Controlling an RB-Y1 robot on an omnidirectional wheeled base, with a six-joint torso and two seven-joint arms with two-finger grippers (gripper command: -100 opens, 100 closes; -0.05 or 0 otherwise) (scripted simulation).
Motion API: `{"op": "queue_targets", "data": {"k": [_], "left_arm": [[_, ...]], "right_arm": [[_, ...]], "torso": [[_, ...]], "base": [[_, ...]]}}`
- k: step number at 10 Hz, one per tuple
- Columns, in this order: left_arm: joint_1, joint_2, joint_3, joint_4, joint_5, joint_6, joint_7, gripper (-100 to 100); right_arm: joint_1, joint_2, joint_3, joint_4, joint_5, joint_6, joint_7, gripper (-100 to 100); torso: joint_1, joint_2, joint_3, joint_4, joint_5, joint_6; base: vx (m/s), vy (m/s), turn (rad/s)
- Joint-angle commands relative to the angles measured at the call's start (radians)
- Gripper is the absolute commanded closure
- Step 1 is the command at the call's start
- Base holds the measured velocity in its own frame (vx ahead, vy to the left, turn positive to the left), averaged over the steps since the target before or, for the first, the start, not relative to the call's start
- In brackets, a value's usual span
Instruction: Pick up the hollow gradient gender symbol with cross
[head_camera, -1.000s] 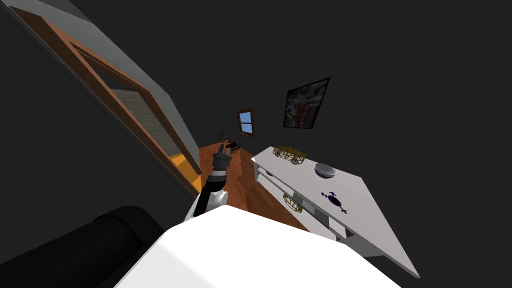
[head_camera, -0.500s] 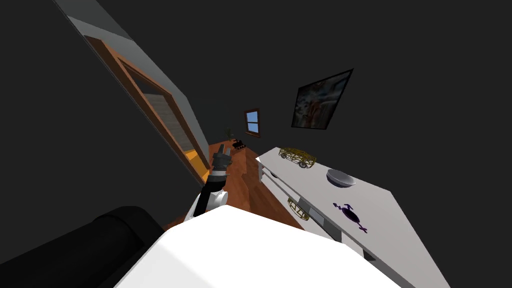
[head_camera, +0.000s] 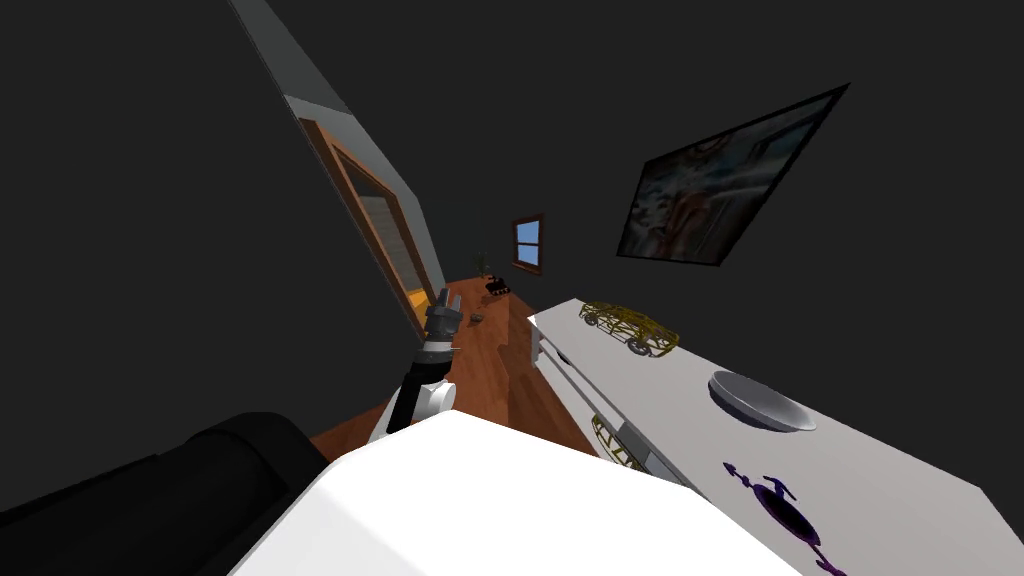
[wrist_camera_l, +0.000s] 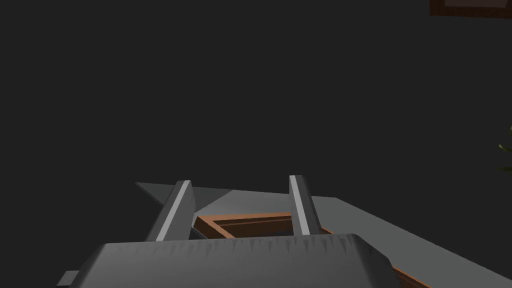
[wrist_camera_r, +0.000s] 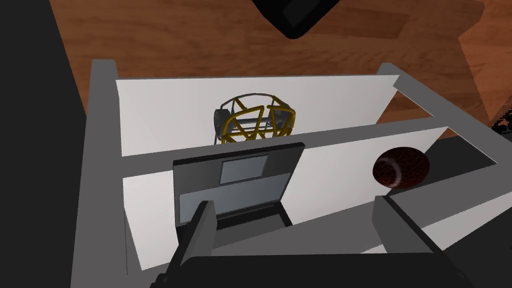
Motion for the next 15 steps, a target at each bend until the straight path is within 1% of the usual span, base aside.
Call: {"op": "queue_targets", "data": {"k": [1,2,3,4,6,7,9,10,12,13,14,15], "left_arm": [[0.000,0.000,0.000,0.000,0.000,0.000,0.000,0],[0.000,0.000,0.000,0.000,0.000,0.000,0.000,0],[0.000,0.000,0.000,0.000,0.000,0.000,0.000,0],[0.000,0.000,0.000,0.000,0.000,0.000,0.000,0],[0.000,0.000,0.000,0.000,0.000,0.000,0.000,0],[0.000,0.000,0.000,0.000,0.000,0.000,0.000,0],[0.000,0.000,0.000,0.000,0.000,0.000,0.000,0],[0.000,0.000,0.000,0.000,0.000,0.000,0.000,0],[0.000,0.000,0.000,0.000,0.000,0.000,0.000,0],[0.000,0.000,0.000,0.000,0.000,0.000,0.000,0],[0.000,0.000,0.000,0.000,0.000,0.000,0.000,0],[0.001,0.000,0.001,0.000,0.000,0.000,0.000,0]], "right_arm": [[0.019,-0.038,0.040,0.048,0.008,0.019,-0.007,-100],[0.019,-0.038,0.040,0.048,0.008,0.019,-0.007,-100],[0.027,-0.061,0.065,0.092,0.013,0.018,-0.010,-100],[0.027,-0.061,0.065,0.092,0.013,0.018,-0.010,-100],[0.039,-0.104,0.114,0.163,0.022,0.015,-0.015,-100],[0.042,-0.123,0.137,0.208,0.026,0.013,-0.019,-100],[0.042,-0.158,0.179,0.265,0.034,0.009,-0.026,-100],[0.042,-0.158,0.179,0.270,0.034,0.009,-0.026,-100],[0.034,-0.185,0.216,0.316,0.040,0.004,-0.034,-100],[0.027,-0.195,0.231,0.333,0.043,0.002,-0.037,-100],[0.027,-0.195,0.231,0.333,0.043,0.002,-0.037,-100],[0.013,-0.207,0.255,0.354,0.047,-0.002,-0.043,-100]], "torso": [[0.000,0.000,0.000,0.000,0.000,0.000],[-0.001,-0.001,-0.001,0.000,0.000,0.001],[-0.001,0.000,0.000,0.000,0.000,0.002],[0.000,-0.001,0.000,0.000,0.000,0.001],[0.001,-0.001,-0.001,0.000,0.000,0.001],[-0.001,-0.003,-0.002,-0.001,0.000,0.001],[-0.005,-0.005,-0.003,-0.001,-0.001,0.000],[-0.006,-0.005,-0.003,-0.001,-0.001,0.001],[-0.002,-0.005,-0.003,-0.001,-0.001,0.001],[-0.003,-0.005,-0.003,-0.001,-0.001,0.001],[-0.006,-0.005,-0.003,-0.001,-0.001,0.001],[-0.003,-0.004,-0.002,-0.001,-0.001,0.003]], "base": [[0.057,-0.055,0.412],[0.044,-0.056,0.120],[0.047,-0.044,0.297],[0.043,-0.039,0.195],[0.068,-0.044,0.379],[0.091,-0.107,0.418],[0.095,-0.134,0.425],[0.062,-0.106,0.209],[0.072,-0.094,0.303],[0.063,-0.151,0.369],[0.052,-0.116,0.093],[0.072,-0.112,0.207]]}}
